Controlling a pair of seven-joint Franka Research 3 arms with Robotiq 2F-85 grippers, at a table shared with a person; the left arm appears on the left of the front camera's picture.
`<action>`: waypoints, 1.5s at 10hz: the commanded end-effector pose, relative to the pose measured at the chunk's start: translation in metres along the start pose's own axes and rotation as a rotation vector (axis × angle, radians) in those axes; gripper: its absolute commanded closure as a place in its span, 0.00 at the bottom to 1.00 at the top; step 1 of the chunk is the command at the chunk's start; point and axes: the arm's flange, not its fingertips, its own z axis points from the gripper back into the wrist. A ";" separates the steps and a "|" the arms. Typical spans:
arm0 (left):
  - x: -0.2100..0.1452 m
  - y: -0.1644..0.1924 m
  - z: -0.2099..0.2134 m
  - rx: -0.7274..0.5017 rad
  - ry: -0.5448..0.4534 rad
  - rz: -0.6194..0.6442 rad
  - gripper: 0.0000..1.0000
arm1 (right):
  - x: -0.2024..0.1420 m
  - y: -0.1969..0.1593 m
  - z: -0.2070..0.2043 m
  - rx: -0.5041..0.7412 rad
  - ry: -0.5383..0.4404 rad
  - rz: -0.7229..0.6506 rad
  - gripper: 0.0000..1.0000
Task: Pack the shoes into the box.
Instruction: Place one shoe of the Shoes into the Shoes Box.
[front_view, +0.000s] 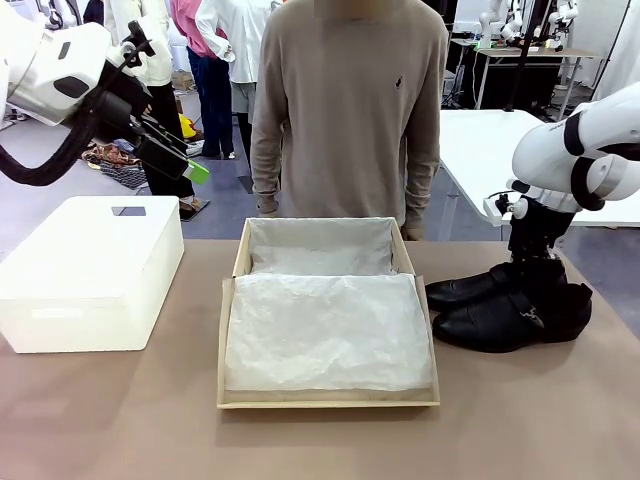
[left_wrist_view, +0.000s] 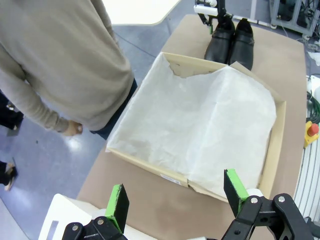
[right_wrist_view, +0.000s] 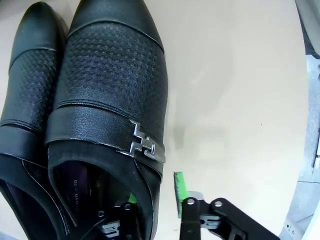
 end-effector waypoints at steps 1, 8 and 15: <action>-0.002 0.002 -0.001 -0.017 -0.016 -0.007 0.00 | 0.000 -0.007 0.004 0.016 0.007 -0.003 1.00; -0.002 0.002 -0.001 -0.017 -0.016 -0.007 0.00 | -0.013 -0.015 0.037 -0.034 -0.017 -0.171 1.00; -0.002 0.002 -0.001 -0.017 -0.016 -0.007 0.00 | 0.018 0.006 0.164 -0.018 -0.010 -0.299 1.00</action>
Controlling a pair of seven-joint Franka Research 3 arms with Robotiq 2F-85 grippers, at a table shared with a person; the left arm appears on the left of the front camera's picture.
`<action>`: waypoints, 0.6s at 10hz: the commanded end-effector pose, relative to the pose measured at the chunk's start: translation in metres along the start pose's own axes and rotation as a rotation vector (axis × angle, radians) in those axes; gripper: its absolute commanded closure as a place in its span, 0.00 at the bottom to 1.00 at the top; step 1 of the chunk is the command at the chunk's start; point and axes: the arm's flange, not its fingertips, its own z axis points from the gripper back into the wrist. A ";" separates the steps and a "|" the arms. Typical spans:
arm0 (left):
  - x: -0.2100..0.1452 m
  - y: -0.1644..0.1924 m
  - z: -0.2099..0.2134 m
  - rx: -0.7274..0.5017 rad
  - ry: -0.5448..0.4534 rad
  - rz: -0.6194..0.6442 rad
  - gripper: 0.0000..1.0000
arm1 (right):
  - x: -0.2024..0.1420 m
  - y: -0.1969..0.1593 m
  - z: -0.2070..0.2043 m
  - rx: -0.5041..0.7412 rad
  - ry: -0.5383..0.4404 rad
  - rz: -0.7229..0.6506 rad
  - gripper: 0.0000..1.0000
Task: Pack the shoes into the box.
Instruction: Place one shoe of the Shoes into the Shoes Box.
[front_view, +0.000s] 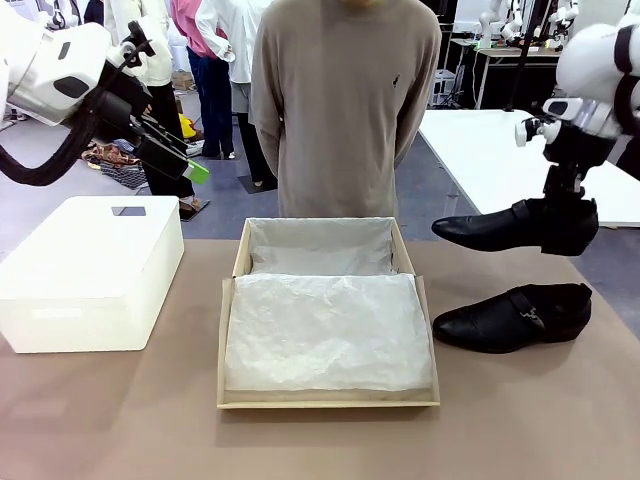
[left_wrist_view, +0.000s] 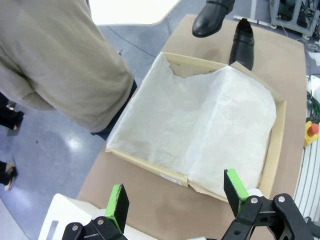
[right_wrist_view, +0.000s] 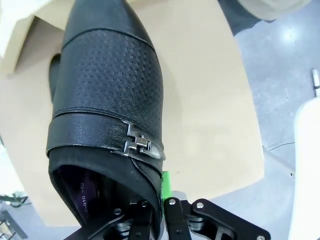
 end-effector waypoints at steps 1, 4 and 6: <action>-0.002 0.002 -0.001 -0.017 -0.017 -0.007 0.00 | 0.025 0.017 0.028 0.003 0.035 -0.025 1.00; -0.002 0.002 -0.001 -0.017 -0.017 -0.007 0.00 | 0.074 0.041 0.054 -0.011 0.094 0.011 1.00; -0.002 0.002 -0.001 -0.017 -0.017 -0.007 0.00 | 0.110 0.054 0.064 -0.009 0.138 0.056 1.00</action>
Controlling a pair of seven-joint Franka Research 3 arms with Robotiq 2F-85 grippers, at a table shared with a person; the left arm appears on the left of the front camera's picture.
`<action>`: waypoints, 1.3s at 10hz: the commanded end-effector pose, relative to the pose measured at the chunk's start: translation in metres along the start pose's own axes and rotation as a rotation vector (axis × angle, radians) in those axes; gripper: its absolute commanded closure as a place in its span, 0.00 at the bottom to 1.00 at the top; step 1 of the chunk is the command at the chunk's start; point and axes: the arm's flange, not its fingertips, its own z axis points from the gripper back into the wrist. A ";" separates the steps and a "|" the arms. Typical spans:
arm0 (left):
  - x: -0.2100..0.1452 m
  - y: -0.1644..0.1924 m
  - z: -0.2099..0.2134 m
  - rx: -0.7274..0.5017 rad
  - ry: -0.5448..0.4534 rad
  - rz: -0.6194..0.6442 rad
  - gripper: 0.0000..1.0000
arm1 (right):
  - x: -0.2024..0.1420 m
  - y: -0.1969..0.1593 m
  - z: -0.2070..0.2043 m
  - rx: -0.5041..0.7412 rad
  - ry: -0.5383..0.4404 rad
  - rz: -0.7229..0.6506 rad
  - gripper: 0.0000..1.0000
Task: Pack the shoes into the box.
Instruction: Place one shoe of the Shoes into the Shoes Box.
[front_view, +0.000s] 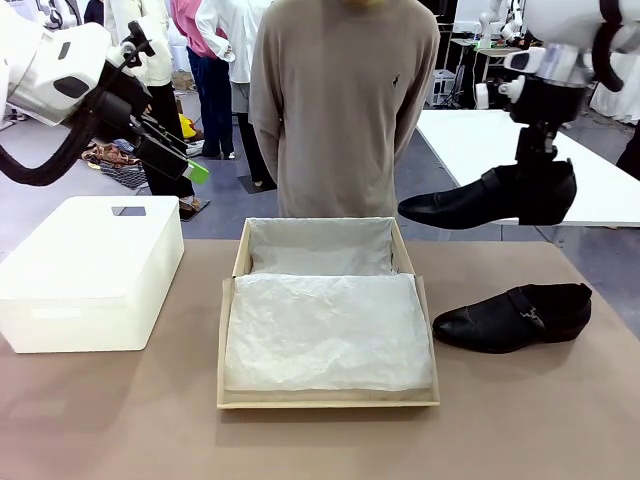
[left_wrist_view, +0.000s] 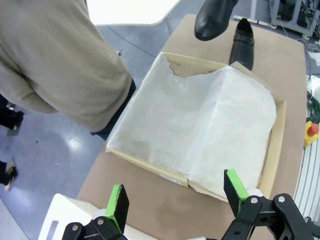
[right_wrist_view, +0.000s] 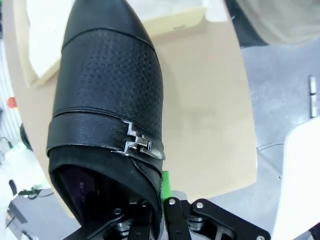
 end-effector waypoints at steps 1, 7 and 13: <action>-0.002 0.002 -0.001 -0.017 -0.017 -0.007 0.00 | 0.020 -0.001 0.015 0.003 0.046 0.008 1.00; -0.002 0.002 -0.001 -0.017 -0.017 -0.007 0.00 | 0.025 0.008 0.008 0.007 0.017 0.036 1.00; -0.002 0.002 -0.001 -0.017 -0.017 -0.007 0.00 | 0.069 0.012 0.000 0.030 -0.036 0.022 1.00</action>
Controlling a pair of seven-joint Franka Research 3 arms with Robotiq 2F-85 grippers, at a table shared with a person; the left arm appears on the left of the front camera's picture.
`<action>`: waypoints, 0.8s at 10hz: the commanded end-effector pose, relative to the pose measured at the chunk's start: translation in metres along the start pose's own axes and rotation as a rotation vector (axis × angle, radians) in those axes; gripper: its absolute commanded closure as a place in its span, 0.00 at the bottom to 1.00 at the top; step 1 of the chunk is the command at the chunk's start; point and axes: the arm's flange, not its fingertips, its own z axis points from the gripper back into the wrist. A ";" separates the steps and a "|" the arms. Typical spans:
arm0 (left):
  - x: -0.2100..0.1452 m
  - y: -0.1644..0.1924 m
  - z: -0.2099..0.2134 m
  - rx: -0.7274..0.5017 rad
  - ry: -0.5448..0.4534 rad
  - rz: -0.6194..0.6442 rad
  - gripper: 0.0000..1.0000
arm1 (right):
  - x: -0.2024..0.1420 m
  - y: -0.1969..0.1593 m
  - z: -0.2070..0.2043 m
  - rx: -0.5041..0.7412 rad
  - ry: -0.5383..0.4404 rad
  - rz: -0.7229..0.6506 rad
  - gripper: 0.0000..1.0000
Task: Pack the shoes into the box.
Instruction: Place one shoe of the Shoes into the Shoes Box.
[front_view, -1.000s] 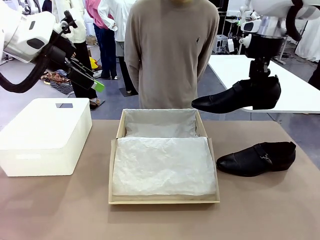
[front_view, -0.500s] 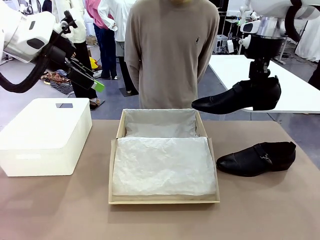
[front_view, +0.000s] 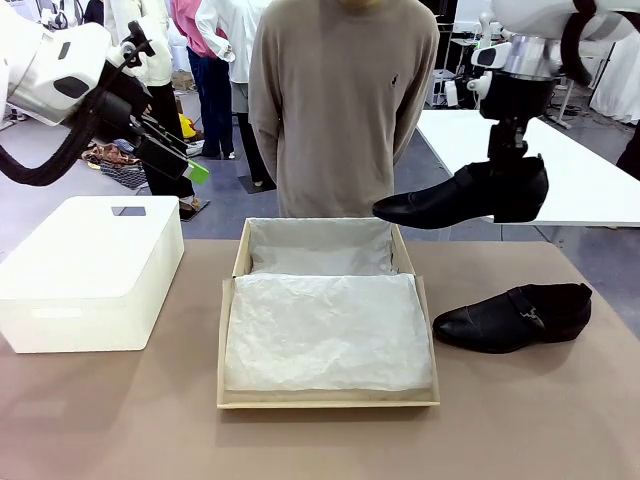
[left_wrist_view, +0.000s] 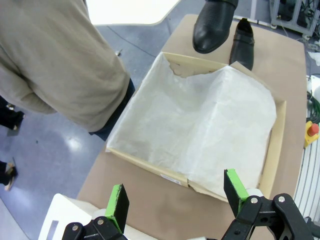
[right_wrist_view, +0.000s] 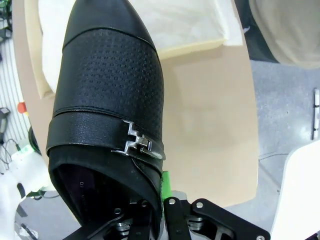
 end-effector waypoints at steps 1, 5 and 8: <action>-0.002 0.002 -0.001 -0.017 -0.017 -0.007 0.00 | 0.035 -0.002 -0.002 0.011 -0.033 -0.008 1.00; -0.002 0.002 -0.001 -0.017 -0.017 -0.007 0.00 | 0.107 -0.004 -0.017 0.011 -0.030 0.008 1.00; -0.002 0.002 -0.001 -0.017 -0.017 -0.007 0.00 | 0.143 -0.012 -0.038 -0.008 -0.030 0.026 1.00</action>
